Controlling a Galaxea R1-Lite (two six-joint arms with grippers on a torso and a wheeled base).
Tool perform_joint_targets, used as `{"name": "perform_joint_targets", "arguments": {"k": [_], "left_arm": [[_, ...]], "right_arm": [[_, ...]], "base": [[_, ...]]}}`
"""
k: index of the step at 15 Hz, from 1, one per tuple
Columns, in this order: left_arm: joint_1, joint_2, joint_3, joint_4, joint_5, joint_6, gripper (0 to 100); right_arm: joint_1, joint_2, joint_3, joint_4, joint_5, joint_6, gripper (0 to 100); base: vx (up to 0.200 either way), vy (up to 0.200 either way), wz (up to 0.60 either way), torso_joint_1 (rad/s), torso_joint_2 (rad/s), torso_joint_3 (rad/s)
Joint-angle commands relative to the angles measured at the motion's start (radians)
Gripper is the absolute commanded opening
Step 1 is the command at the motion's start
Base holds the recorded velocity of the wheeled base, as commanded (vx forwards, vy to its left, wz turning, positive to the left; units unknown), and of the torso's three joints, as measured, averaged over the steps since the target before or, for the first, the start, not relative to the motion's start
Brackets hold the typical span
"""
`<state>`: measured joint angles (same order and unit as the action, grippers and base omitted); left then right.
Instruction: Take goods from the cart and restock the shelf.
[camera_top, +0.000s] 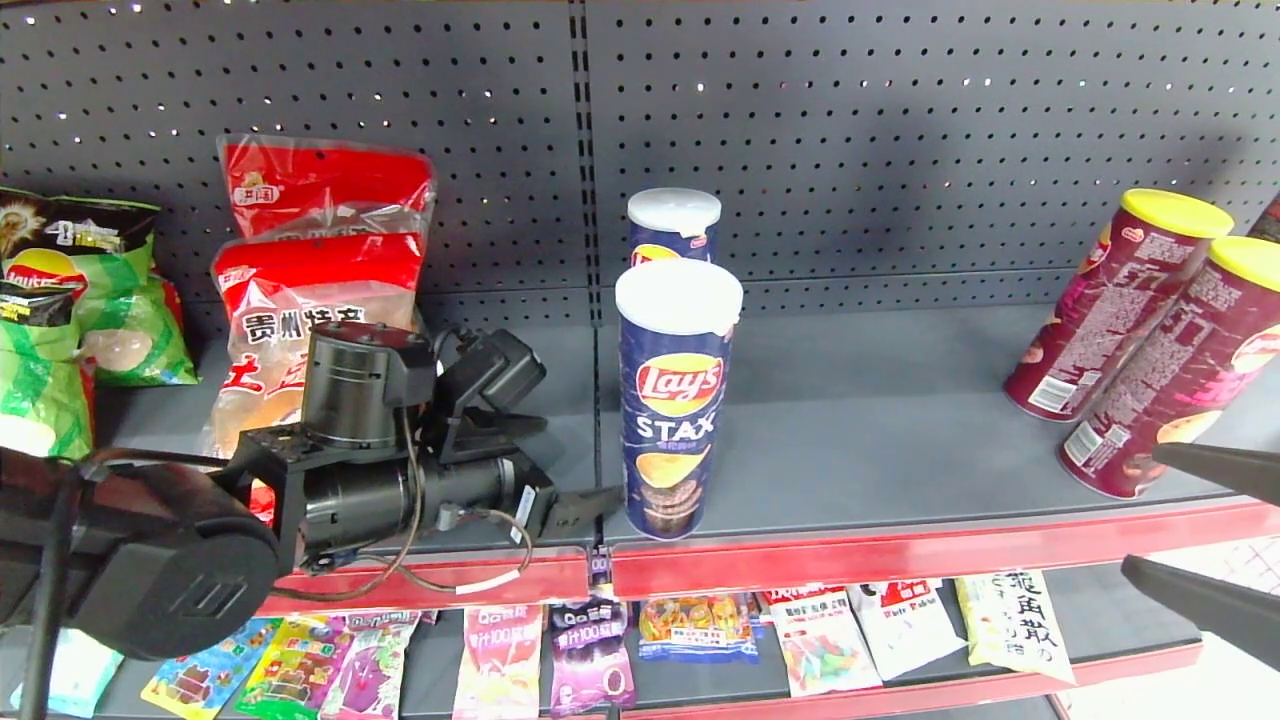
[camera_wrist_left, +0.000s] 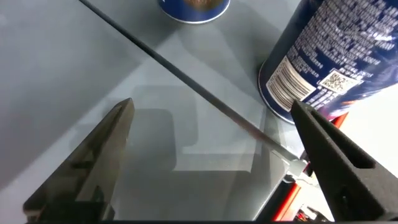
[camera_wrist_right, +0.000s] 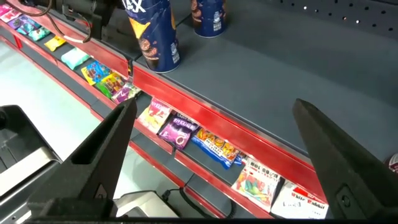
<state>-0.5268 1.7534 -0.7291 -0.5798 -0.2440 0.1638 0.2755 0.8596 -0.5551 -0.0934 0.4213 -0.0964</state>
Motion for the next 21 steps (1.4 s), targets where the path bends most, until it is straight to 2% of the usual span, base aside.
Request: {"name": "perform_joint_targets", "arguments": {"k": [1, 6, 8, 11, 12, 15, 17, 18, 20, 21], "left_arm": [[0.008, -0.015, 0.014, 0.0, 0.0, -0.001, 100], [0.065, -0.201, 0.126, 0.006, 0.008, -0.007, 100], [0.099, -0.341, 0.163, 0.055, 0.055, -0.027, 100], [0.113, -0.581, 0.159, 0.271, 0.207, -0.153, 100], [0.113, -0.683, 0.175, 0.354, 0.249, -0.178, 100], [0.116, -0.957, 0.234, 0.563, 0.356, -0.198, 100], [0.166, -1.175, 0.295, 0.727, 0.442, -0.231, 100], [0.191, -1.243, 0.315, 0.781, 0.454, -0.234, 100], [0.307, -1.379, 0.335, 0.933, 0.456, -0.248, 100], [0.366, -1.408, 0.341, 0.969, 0.454, -0.27, 100]], "right_arm": [[0.001, 0.001, 0.001, 0.0, 0.001, 0.0, 100], [0.001, 0.027, 0.006, 0.0, -0.001, -0.002, 100], [0.001, 0.041, 0.009, 0.0, -0.03, -0.005, 100], [0.002, -0.016, 0.087, -0.006, -0.121, -0.017, 100], [0.002, -0.063, 0.119, -0.006, -0.144, -0.019, 100], [-0.029, -0.205, 0.198, 0.003, -0.249, -0.016, 100], [-0.076, -0.321, 0.265, 0.004, -0.331, -0.014, 100], [-0.095, -0.356, 0.282, 0.006, -0.357, -0.014, 100], [-0.183, -0.389, 0.31, 0.017, -0.432, -0.013, 100], [-0.213, -0.399, 0.308, 0.04, -0.434, -0.009, 100]], "base": [[0.0, 0.0, 0.0, 0.0, 0.0, 0.0], [0.0, 0.0, 0.0, 0.0, 0.0, 0.0], [0.0, 0.0, 0.0, 0.0, 0.0, 0.0], [0.0, 0.0, 0.0, 0.0, 0.0, 0.0], [0.0, 0.0, 0.0, 0.0, 0.0, 0.0], [0.0, 0.0, 0.0, 0.0, 0.0, 0.0], [0.0, 0.0, 0.0, 0.0, 0.0, 0.0], [0.0, 0.0, 0.0, 0.0, 0.0, 0.0], [0.0, 0.0, 0.0, 0.0, 0.0, 0.0], [0.0, 0.0, 0.0, 0.0, 0.0, 0.0]]}}
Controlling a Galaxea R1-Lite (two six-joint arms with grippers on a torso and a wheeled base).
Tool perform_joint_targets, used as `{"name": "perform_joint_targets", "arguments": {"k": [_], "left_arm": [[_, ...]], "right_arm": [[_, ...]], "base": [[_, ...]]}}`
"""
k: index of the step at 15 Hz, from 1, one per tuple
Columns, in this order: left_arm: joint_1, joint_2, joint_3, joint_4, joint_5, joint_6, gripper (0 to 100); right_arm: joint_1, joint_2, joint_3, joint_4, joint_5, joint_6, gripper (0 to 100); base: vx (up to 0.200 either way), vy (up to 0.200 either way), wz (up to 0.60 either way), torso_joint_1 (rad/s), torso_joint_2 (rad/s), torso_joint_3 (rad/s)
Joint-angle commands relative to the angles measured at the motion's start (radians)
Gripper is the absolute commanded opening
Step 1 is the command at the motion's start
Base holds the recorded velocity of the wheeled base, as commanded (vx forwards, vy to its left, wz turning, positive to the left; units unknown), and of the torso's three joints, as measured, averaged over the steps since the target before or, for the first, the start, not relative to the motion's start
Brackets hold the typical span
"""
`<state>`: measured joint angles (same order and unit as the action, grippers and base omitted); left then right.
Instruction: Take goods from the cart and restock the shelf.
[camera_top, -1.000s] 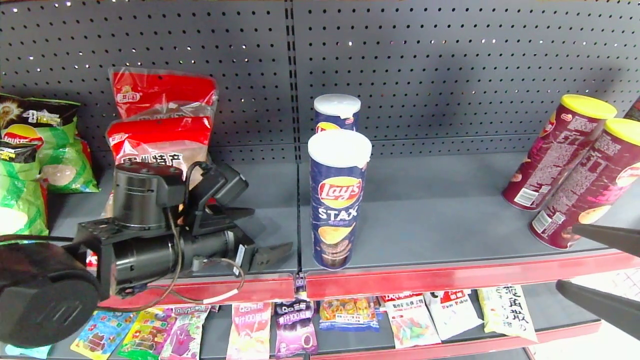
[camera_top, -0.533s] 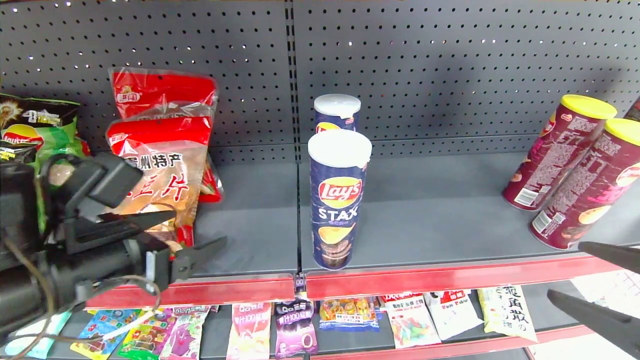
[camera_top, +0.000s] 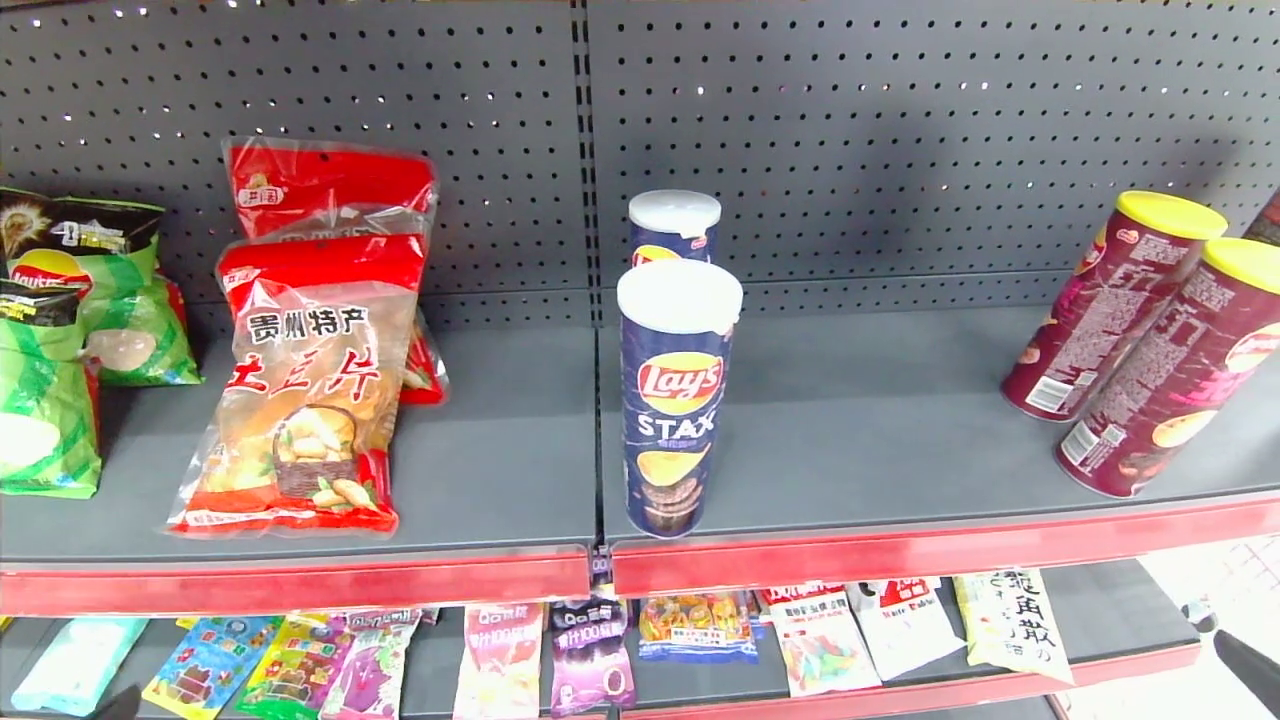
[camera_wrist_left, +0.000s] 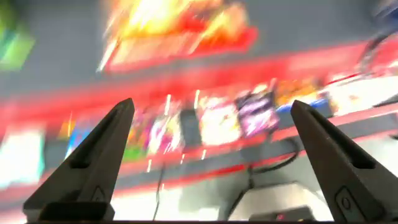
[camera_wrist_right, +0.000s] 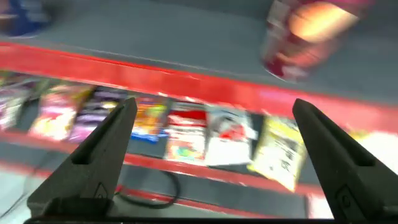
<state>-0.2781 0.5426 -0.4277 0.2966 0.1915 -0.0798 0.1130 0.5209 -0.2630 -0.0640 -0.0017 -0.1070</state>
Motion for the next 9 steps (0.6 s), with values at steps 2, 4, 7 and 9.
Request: {"name": "perform_joint_targets", "arguments": {"k": [2, 4, 7, 9], "left_arm": [[0.155, -0.26, 0.09, 0.098, 0.017, -0.043, 100], [0.157, -0.374, 0.158, 0.098, 0.025, -0.043, 100], [0.158, -0.454, 0.253, 0.007, 0.055, -0.044, 100], [0.158, -0.454, 0.354, -0.191, -0.064, -0.044, 100]], "right_arm": [[-0.084, -0.108, 0.021, 0.082, -0.015, 0.003, 100], [-0.127, -0.239, 0.048, 0.202, -0.015, 0.003, 100], [-0.115, -0.516, 0.139, 0.273, -0.006, 0.024, 100], [-0.111, -0.521, 0.153, 0.259, -0.017, 0.072, 100]], "base": [[0.0, 0.0, 0.0, 0.0, 0.0, 0.0], [0.0, 0.0, 0.0, 0.0, 0.0, 0.0], [0.0, 0.0, 0.0, 0.0, 0.0, 0.0], [0.0, 0.0, 0.0, 0.0, 0.0, 0.0]]}}
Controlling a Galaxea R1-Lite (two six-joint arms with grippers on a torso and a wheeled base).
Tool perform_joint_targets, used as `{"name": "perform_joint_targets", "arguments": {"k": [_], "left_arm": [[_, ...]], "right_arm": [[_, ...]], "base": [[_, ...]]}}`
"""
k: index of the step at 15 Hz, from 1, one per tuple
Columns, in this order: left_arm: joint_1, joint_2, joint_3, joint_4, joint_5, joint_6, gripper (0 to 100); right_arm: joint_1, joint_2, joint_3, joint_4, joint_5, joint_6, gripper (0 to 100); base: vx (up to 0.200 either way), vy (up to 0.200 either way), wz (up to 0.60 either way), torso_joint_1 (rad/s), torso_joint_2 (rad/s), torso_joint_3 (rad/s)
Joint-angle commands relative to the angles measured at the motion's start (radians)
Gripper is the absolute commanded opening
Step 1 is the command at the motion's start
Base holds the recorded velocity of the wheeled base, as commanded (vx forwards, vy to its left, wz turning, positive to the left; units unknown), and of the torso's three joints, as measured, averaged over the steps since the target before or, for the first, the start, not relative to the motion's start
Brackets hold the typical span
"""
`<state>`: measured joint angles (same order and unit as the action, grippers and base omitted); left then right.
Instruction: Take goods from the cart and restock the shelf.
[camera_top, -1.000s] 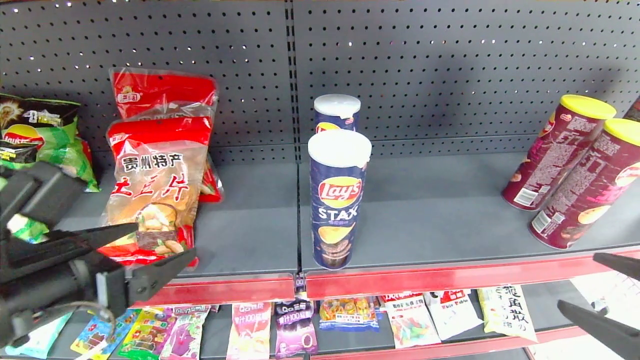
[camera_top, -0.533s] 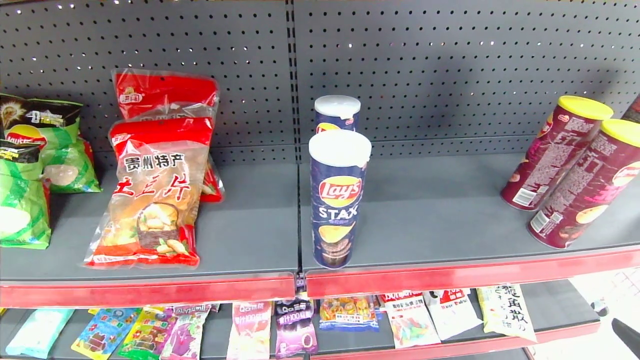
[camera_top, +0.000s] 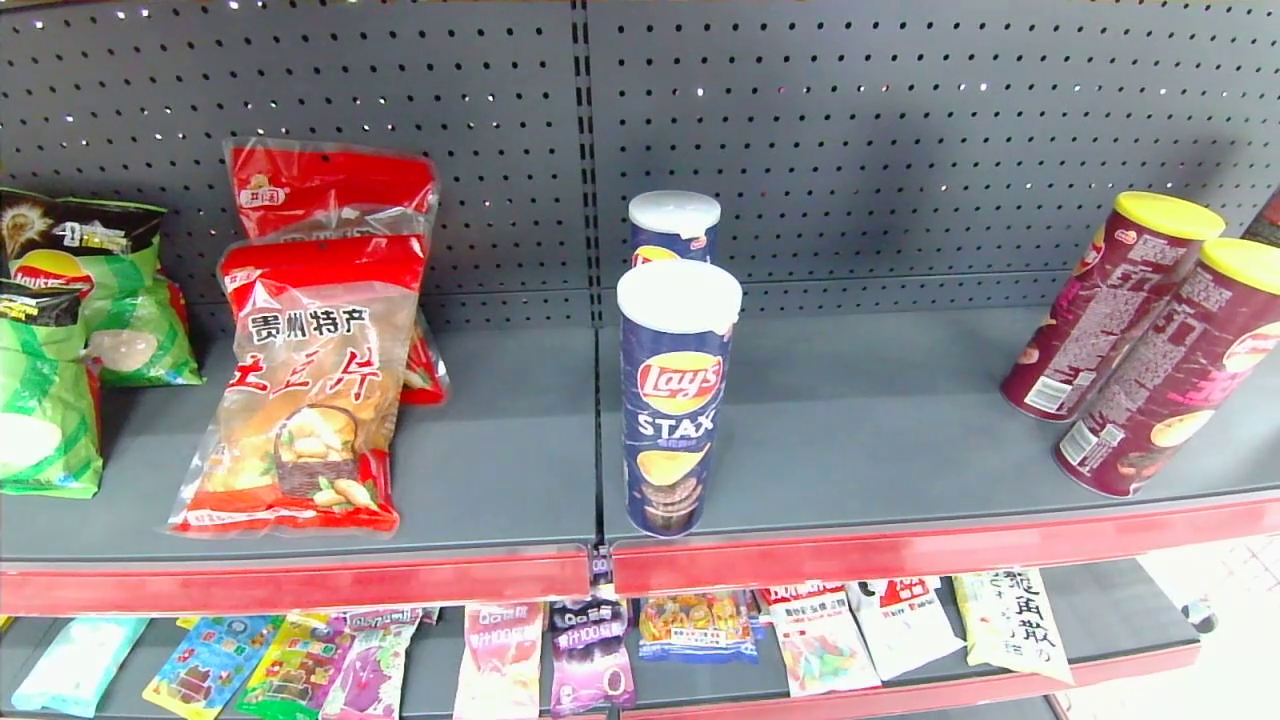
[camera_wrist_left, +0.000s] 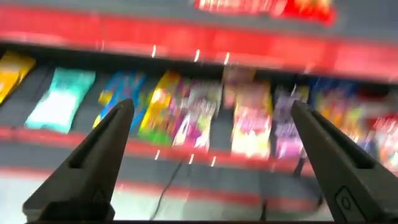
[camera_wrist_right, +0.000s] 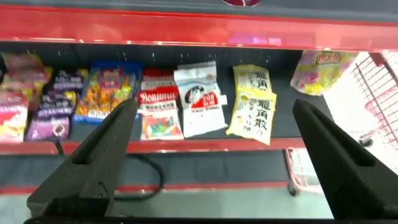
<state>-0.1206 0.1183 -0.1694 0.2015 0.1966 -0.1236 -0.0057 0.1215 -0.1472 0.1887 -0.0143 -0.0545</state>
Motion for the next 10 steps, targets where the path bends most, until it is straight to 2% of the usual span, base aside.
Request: {"name": "perform_joint_targets", "arguments": {"k": [1, 2, 3, 10], "left_arm": [[0.001, -0.029, 0.129, -0.166, -0.091, 0.001, 100], [0.001, -0.028, 0.168, -0.249, -0.112, -0.001, 100], [0.001, -0.029, 0.166, -0.24, -0.112, 0.006, 100], [0.001, -0.028, 0.166, -0.238, -0.111, -0.001, 100]], "right_arm": [[0.007, -0.121, 0.051, -0.02, -0.006, 0.021, 100], [0.007, -0.121, 0.123, -0.181, -0.004, 0.019, 100], [0.007, -0.121, 0.147, -0.201, -0.003, 0.024, 100], [0.007, -0.121, 0.146, -0.18, -0.003, 0.056, 100]], "base": [[0.0, 0.0, 0.0, 0.0, 0.0, 0.0], [0.0, 0.0, 0.0, 0.0, 0.0, 0.0], [0.0, 0.0, 0.0, 0.0, 0.0, 0.0], [0.0, 0.0, 0.0, 0.0, 0.0, 0.0]]}}
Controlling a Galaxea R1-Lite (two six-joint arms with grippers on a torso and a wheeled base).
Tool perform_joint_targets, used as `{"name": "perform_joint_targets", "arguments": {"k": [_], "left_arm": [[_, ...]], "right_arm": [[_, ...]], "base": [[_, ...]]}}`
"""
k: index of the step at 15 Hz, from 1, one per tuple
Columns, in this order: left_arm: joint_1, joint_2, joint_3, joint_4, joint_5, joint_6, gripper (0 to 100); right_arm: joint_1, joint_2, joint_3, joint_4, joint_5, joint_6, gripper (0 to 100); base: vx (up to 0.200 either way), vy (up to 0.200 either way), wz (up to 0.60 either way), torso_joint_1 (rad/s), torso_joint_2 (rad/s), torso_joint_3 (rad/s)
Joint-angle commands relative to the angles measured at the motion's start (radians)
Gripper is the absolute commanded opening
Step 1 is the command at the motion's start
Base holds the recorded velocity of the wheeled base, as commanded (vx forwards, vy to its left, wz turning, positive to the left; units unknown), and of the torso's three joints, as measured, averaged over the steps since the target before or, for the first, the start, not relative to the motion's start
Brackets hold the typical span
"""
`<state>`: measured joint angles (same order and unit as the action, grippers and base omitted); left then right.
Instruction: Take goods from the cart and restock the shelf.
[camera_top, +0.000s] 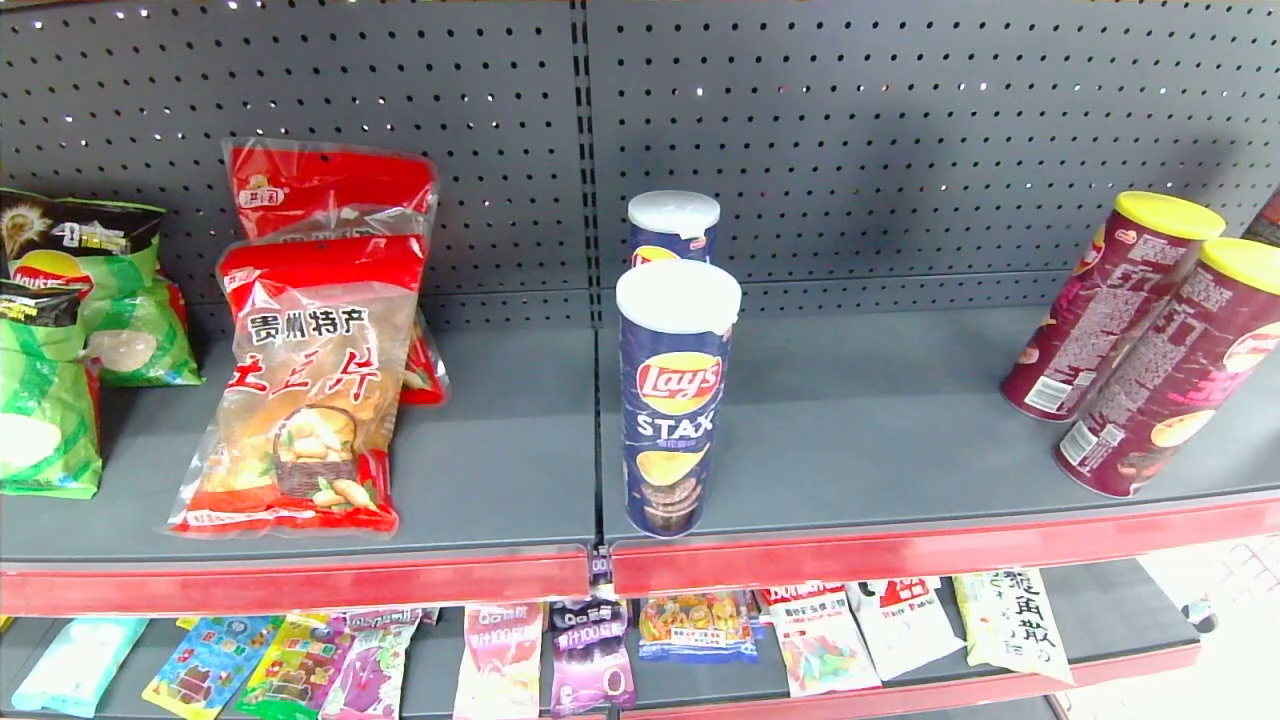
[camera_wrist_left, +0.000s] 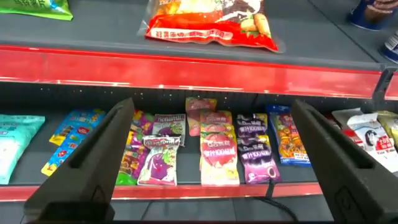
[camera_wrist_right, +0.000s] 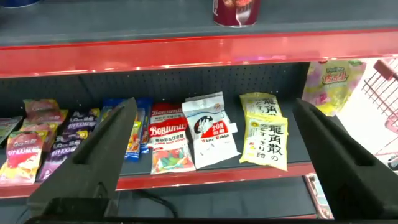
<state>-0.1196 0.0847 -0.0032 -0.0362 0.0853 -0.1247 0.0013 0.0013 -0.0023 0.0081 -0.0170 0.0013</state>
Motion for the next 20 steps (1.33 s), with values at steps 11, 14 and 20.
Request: {"name": "perform_joint_targets", "arguments": {"k": [11, 14, 20], "left_arm": [[0.0, 0.006, -0.001, -0.001, -0.018, 0.013, 100], [0.0, 0.006, -0.001, 0.001, -0.016, 0.013, 100], [0.0, 0.006, -0.001, 0.001, -0.019, 0.013, 100]], "right_arm": [[0.0, -0.001, 0.001, 0.001, 0.0, 0.0, 100], [0.0, -0.001, 0.001, 0.001, 0.0, 0.0, 100], [0.0, -0.001, 0.001, 0.001, 0.0, 0.0, 100]], "base": [[-0.055, 0.0, 0.0, 0.005, 0.0, 0.0], [-0.067, -0.067, 0.0, 0.004, 0.0, 0.002], [-0.167, -0.2, 0.0, 0.004, 0.0, 0.001]]}}
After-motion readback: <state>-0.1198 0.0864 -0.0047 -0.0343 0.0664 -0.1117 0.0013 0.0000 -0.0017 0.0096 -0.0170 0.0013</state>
